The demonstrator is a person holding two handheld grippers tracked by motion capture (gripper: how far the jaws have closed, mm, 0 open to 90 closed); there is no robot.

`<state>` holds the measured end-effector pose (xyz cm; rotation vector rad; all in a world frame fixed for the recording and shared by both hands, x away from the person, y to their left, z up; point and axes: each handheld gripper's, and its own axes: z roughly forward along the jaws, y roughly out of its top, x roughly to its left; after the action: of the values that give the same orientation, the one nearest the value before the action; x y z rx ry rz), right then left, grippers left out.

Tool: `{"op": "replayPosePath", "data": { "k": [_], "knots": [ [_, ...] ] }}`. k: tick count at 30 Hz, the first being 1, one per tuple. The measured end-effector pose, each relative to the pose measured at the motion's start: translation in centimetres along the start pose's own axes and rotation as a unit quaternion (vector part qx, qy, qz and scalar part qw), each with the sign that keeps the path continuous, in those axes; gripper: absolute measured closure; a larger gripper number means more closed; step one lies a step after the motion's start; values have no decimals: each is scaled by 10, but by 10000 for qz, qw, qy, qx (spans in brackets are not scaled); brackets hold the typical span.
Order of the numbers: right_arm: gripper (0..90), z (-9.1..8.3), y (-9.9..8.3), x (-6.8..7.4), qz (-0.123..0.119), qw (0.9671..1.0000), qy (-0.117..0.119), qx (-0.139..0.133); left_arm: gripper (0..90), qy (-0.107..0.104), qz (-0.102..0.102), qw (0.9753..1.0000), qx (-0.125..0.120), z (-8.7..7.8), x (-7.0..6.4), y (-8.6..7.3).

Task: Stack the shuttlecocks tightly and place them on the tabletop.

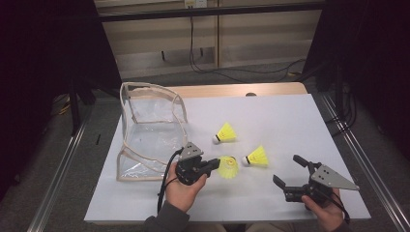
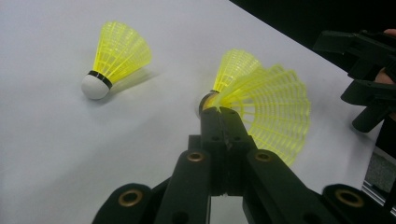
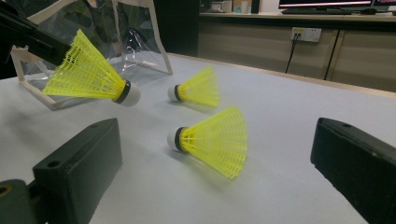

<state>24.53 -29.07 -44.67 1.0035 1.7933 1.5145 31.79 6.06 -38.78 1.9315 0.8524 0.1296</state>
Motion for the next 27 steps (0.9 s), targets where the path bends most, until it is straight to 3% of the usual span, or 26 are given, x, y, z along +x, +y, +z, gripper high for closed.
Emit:
{"op": "replayPosePath", "data": {
  "k": [17,27],
  "knots": [
    [15,-1,1,0,-5,10000,-10,-25,900,121,-160,9998,-4,19,-1,12],
    [15,-1,1,0,-11,10000,-7,-35,900,294,-299,9991,-15,26,3,17]
  ]
}}
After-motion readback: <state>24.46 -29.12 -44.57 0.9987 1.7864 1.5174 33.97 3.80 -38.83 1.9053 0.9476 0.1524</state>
